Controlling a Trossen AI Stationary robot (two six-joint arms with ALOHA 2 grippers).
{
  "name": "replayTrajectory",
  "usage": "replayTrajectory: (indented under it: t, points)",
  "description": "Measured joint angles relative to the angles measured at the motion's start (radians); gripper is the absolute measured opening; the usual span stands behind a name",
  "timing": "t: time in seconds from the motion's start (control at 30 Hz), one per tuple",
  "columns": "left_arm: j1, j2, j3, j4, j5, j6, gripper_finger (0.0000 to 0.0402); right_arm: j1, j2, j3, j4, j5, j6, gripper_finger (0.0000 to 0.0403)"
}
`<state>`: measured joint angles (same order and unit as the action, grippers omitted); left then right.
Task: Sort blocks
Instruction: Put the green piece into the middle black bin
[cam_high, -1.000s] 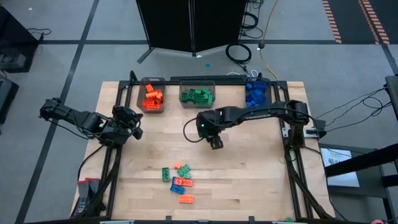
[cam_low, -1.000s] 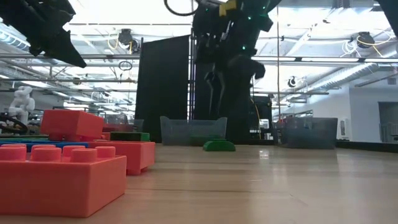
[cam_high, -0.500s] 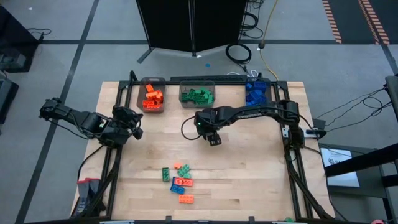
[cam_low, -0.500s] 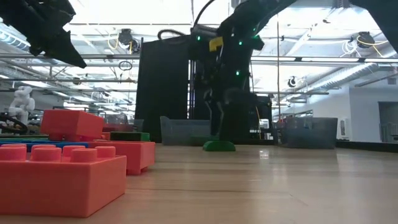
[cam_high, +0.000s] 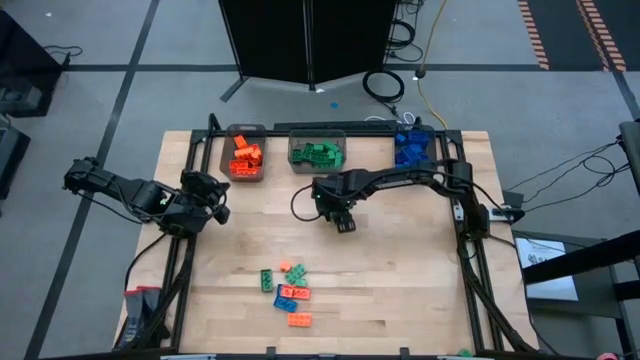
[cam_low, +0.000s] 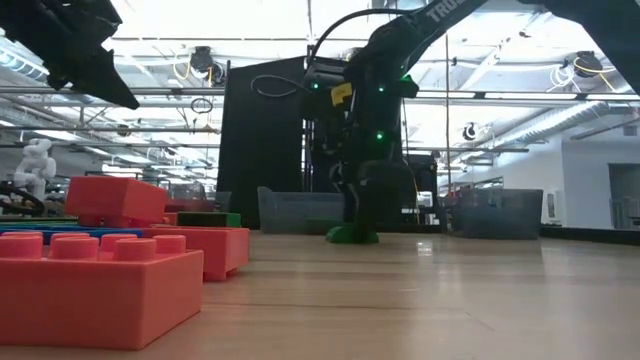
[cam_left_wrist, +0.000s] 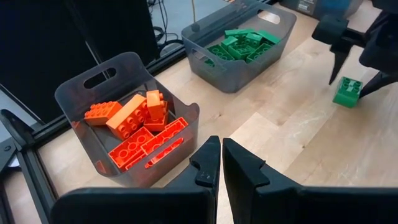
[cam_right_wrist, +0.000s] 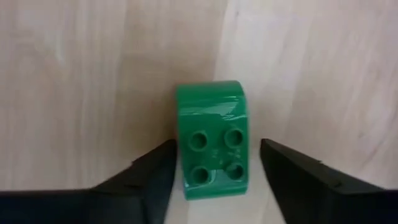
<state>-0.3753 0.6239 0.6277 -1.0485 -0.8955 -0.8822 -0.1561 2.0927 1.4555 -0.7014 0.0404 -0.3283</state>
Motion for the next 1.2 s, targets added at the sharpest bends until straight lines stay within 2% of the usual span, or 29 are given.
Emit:
replayTrajectory:
  t: [0.17,0.2,0.57,0.93,1.2]
  points:
    - [0.0,0.0,0.0,0.0,0.0,0.0,0.0023,0.002,0.001,-0.001,-0.002,-0.02,-0.002,0.0123]
    - [0.0,0.0,0.0,0.0,0.0,0.0,0.0023,0.001,0.001,-0.001,-0.002,-0.03,-0.001,0.0119]
    - [0.0,0.0,0.0,0.0,0.0,0.0,0.0023,0.001,0.011,0.063,-0.052,-0.039,0.058,0.0119]
    - [0.0,0.0,0.0,0.0,0.0,0.0,0.0023,-0.011,0.008,0.428,-0.171,-0.047,0.001,0.0119]
    - [0.0,0.0,0.0,0.0,-0.001,0.0,0.0023,-0.124,0.006,0.653,-0.21,-0.041,-0.008,0.0119]
